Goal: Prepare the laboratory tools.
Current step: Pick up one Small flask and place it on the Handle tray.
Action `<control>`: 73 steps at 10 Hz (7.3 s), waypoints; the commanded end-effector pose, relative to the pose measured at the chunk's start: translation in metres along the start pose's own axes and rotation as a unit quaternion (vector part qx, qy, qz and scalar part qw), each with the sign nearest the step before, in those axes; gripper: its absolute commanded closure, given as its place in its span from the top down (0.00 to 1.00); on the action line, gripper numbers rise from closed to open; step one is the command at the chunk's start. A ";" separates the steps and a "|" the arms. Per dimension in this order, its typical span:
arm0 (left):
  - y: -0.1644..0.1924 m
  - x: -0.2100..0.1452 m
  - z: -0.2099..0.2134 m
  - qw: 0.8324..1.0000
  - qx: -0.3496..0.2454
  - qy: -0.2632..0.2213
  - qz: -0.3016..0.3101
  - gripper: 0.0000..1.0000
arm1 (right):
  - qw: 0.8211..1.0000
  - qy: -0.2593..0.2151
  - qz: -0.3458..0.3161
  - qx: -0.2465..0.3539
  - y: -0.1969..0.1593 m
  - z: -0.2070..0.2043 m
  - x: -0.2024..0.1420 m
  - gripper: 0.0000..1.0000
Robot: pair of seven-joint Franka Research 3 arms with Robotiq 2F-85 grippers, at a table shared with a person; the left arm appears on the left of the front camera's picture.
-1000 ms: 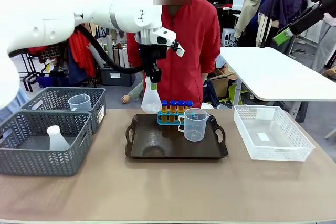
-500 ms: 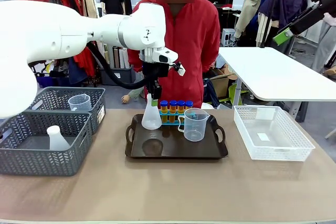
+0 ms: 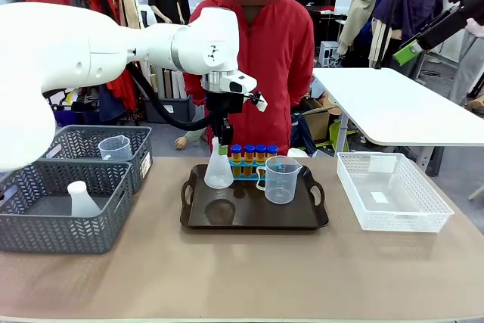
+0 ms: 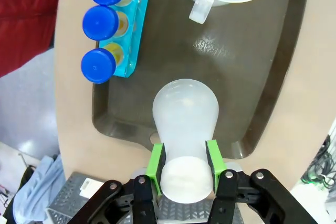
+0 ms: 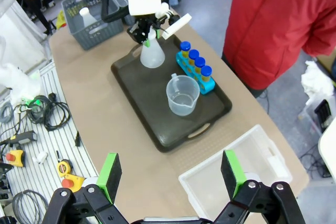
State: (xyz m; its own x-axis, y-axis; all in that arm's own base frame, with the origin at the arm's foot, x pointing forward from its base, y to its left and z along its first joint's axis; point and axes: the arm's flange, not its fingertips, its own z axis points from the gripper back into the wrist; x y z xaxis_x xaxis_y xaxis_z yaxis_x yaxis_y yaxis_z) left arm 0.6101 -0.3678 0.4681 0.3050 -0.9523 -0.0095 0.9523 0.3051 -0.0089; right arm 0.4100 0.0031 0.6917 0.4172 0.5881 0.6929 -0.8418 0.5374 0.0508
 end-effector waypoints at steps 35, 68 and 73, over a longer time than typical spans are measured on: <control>-0.066 -0.043 0.039 0.996 -0.014 -0.088 -0.009 1.00 | 1.000 -0.003 0.000 0.003 0.000 0.001 0.001 1.00; -0.076 -0.230 0.225 0.942 0.026 -0.327 -0.076 1.00 | 1.000 -0.003 0.000 0.003 0.000 0.001 0.001 1.00; -0.076 -0.230 0.225 0.942 0.026 -0.327 -0.076 1.00 | 1.000 -0.003 0.000 0.003 0.000 0.001 0.001 1.00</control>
State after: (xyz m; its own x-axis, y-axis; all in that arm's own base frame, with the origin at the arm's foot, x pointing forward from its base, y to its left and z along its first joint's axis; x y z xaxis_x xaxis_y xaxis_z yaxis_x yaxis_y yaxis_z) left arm 0.4706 -0.1740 0.6948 0.0904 -0.7927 0.6029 0.9801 0.1782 0.0873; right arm 0.4101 0.0030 0.6915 0.4179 0.5880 0.6926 -0.8416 0.5377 0.0512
